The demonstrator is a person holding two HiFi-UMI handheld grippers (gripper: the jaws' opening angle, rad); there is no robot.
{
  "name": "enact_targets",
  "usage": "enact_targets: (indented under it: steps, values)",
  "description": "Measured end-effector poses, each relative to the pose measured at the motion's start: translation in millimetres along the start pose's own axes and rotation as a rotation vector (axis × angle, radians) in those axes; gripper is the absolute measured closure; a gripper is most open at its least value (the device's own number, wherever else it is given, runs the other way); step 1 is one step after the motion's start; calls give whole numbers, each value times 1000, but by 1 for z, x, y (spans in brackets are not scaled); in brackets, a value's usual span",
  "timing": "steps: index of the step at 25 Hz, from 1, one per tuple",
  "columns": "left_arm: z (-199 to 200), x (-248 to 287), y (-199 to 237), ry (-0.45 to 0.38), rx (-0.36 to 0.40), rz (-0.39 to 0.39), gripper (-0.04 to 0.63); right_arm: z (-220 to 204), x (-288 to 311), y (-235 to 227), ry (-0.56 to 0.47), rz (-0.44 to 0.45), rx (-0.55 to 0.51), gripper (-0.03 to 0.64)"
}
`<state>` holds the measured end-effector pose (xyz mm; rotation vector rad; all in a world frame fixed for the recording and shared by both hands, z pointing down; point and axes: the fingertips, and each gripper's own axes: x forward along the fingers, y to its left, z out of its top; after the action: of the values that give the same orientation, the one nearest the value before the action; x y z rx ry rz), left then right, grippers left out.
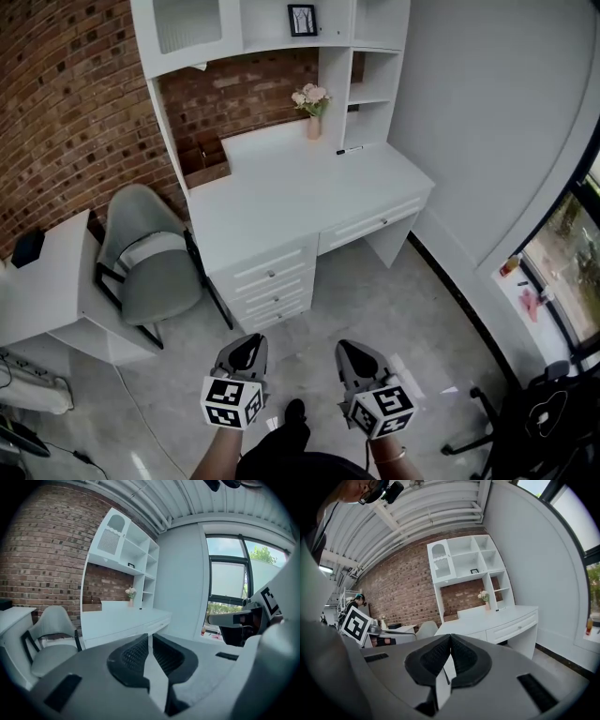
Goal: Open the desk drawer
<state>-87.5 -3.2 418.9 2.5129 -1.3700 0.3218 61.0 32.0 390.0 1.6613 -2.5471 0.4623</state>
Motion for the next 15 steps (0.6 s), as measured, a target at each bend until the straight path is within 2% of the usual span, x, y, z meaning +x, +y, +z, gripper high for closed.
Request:
enact_targets:
  steps: [8,15]
  values:
    - [9,53,53,22,-19,10,566,14,58,-19,18,-24,-9,612]
    - [1,92,76,69,-25,14,534,16,86,-32,36,-37,-8,612]
